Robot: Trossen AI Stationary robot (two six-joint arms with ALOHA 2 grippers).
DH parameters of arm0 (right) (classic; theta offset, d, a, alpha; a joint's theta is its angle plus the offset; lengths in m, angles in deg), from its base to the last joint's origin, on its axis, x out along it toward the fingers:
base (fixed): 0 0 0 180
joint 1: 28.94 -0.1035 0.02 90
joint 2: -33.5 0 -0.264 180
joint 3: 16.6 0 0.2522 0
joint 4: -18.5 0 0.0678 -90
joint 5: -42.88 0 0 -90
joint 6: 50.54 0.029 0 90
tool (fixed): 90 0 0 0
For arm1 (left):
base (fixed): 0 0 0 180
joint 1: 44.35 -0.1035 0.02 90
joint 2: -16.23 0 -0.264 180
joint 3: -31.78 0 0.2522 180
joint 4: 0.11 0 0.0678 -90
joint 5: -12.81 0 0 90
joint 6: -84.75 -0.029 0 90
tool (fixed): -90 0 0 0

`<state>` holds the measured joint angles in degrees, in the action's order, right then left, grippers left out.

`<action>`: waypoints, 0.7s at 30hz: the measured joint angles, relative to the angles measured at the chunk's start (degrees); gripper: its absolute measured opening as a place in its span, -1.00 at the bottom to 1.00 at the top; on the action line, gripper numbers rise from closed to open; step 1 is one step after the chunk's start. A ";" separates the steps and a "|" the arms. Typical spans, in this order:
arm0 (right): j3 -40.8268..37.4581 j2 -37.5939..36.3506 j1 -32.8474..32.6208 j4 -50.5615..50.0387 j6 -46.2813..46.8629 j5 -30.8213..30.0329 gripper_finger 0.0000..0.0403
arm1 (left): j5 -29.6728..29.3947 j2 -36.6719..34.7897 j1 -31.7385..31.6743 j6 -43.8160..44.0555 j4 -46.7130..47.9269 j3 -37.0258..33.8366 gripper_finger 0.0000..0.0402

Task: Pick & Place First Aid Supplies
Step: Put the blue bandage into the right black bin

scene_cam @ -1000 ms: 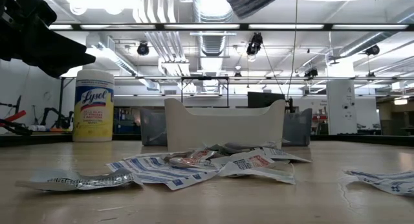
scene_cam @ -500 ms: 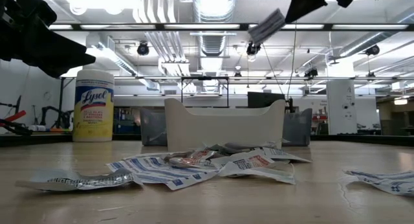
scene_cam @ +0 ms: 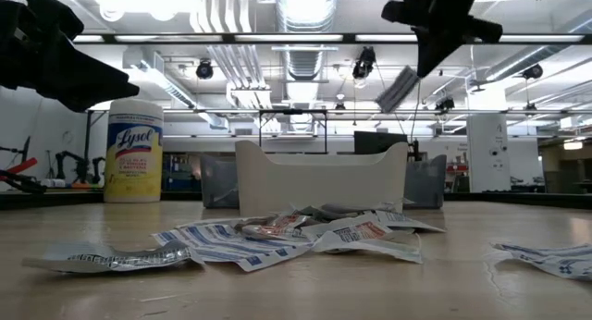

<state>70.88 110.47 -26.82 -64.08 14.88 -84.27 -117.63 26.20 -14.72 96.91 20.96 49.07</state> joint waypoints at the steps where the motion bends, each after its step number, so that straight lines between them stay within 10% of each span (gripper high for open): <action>1: -0.10 0.00 1.04 0.00 -0.59 1.57 -0.96 | -0.07 0.06 0.00 0.00 -0.02 0.00 -0.12; 21: -4.54 0.04 8.79 8.83 0.60 18.30 -0.96 | -0.18 0.42 0.02 0.00 -0.02 0.00 -0.12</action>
<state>66.35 110.51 -18.03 -55.25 15.48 -65.98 -117.81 26.62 -14.70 96.91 20.94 49.07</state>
